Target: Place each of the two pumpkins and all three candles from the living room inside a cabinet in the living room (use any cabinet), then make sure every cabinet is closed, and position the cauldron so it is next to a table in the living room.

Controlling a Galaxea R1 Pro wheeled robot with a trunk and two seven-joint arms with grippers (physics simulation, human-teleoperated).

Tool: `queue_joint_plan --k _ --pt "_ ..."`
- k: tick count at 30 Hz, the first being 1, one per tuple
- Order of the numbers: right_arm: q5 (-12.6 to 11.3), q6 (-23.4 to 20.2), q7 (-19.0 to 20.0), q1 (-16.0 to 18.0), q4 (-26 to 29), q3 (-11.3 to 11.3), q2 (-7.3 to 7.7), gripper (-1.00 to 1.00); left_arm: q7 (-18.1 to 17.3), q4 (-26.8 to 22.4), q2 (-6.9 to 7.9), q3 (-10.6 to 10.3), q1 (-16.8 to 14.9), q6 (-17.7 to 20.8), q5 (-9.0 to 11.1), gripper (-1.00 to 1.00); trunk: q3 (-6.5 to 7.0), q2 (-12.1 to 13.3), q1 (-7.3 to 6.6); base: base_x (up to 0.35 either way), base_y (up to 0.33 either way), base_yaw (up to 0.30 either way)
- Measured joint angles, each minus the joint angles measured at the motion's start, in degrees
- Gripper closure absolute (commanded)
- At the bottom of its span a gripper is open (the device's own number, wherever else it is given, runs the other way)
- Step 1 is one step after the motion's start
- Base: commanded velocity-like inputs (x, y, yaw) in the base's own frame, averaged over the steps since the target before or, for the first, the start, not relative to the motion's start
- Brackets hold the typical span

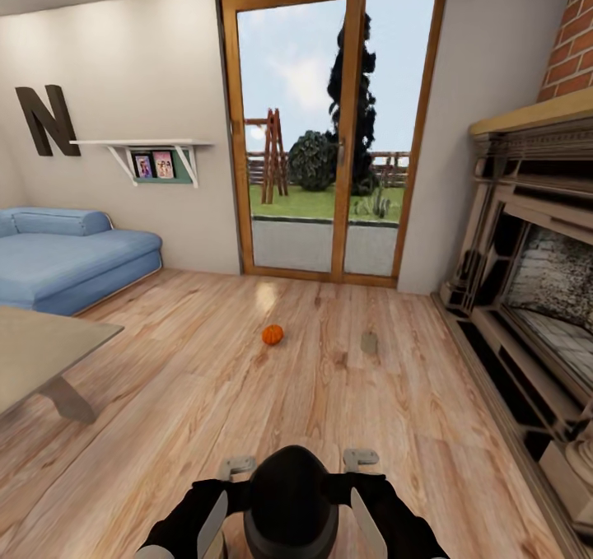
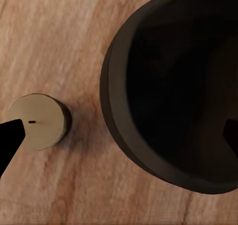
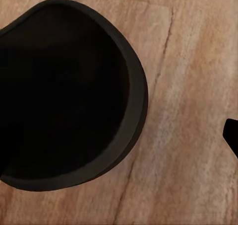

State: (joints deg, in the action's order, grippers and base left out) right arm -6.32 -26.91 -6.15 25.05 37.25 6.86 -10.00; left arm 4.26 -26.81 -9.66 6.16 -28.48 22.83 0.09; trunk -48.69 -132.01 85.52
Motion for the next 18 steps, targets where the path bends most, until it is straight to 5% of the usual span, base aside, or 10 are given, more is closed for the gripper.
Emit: queue_joint_plan --k 18 --pt "0.1 2.2 -0.1 0.0 -0.3 0.0 0.0 -1.0 0.0 -0.1 0.0 0.0 0.0 -0.4 0.0 -1.0 -0.71 -1.6 0.87 0.038 0.0 0.0"
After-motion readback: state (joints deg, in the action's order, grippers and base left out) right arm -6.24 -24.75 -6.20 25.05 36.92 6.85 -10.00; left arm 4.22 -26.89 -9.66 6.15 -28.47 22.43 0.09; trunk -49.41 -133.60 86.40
